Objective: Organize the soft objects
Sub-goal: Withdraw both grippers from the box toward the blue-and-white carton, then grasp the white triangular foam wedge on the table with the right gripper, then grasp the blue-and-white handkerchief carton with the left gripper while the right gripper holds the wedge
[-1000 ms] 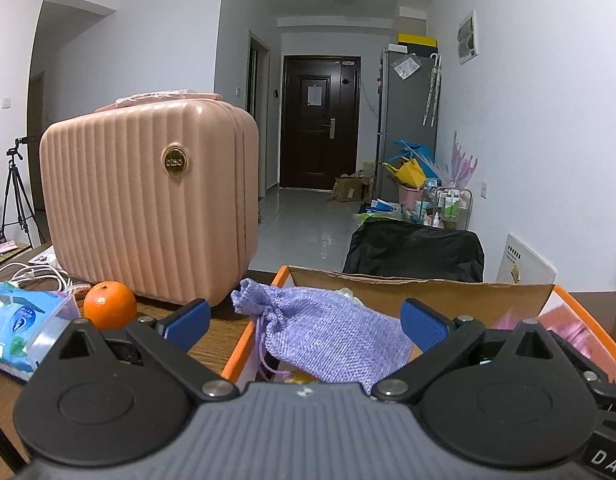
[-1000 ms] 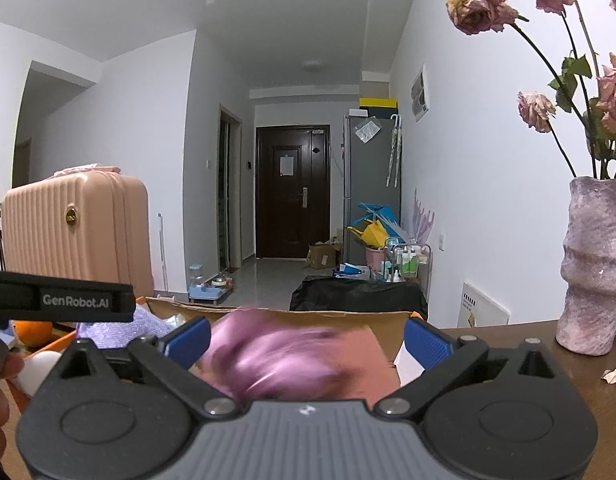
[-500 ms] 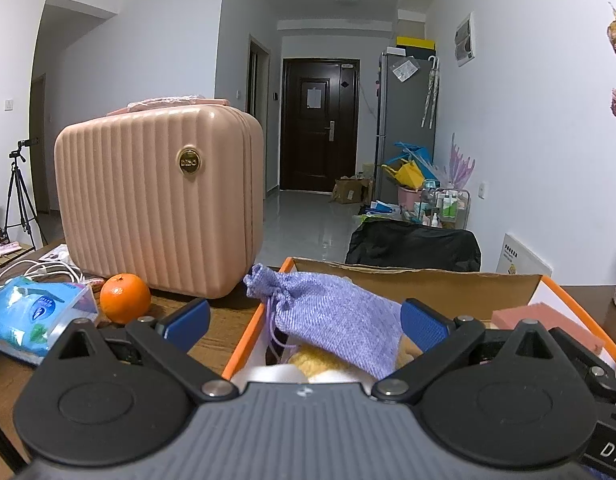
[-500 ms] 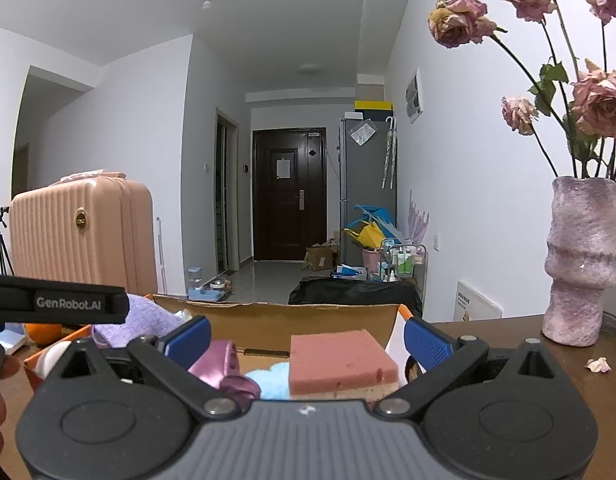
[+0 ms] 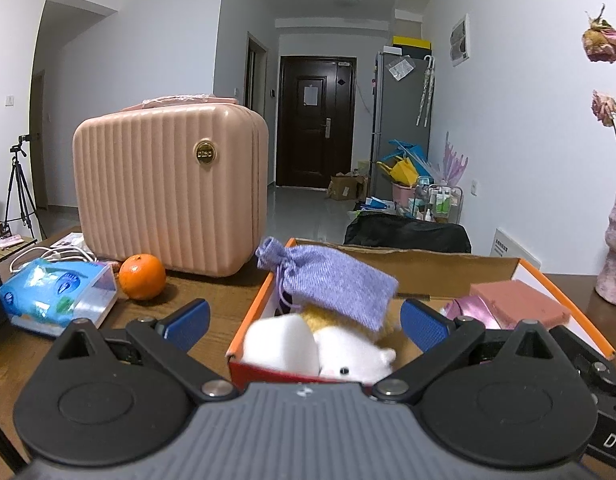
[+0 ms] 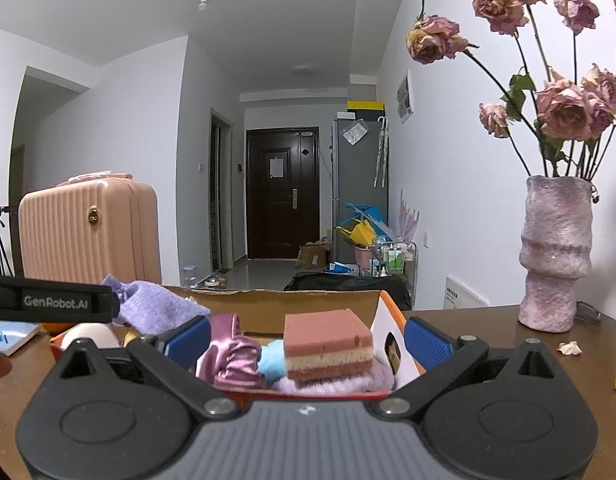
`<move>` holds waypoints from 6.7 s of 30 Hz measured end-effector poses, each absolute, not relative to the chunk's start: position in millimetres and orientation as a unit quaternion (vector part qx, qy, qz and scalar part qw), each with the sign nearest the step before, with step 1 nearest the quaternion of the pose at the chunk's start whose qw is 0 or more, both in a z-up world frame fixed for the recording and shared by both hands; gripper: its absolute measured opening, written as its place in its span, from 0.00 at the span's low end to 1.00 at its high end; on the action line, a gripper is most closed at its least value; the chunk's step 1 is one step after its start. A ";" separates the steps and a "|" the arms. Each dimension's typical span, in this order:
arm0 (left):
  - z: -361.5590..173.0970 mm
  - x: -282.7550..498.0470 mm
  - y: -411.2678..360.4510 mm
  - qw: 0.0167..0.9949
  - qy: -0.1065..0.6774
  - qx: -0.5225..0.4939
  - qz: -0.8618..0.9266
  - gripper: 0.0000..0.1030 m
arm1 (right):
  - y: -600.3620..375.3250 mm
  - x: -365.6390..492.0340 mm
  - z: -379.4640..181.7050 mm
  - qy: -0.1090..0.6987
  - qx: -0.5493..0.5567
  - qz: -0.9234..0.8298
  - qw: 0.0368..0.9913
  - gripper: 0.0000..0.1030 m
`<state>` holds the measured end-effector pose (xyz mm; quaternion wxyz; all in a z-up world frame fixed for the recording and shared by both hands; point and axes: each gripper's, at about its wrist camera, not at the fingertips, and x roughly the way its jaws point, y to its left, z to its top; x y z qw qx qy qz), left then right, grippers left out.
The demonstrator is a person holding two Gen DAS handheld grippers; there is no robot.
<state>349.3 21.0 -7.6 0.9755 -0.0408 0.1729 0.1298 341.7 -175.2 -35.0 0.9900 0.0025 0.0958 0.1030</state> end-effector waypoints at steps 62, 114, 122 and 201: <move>-20.5 205.2 22.9 0.971 0.228 -0.021 0.069 1.00 | -185.4 216.1 -46.3 0.179 -0.044 0.141 0.973 1.00; -34.2 216.0 46.2 0.962 0.262 -0.012 0.074 1.00 | -137.5 257.6 -63.7 0.276 -0.052 0.172 0.944 0.27; -36.1 219.6 47.3 0.961 0.262 -0.013 0.083 1.00 | -150.0 258.4 -57.8 0.262 -0.033 0.164 0.950 0.26; -67.1 378.4 -162.3 0.939 0.343 -0.002 0.020 1.00 | -328.8 326.1 -61.1 0.232 -0.029 0.033 0.972 0.28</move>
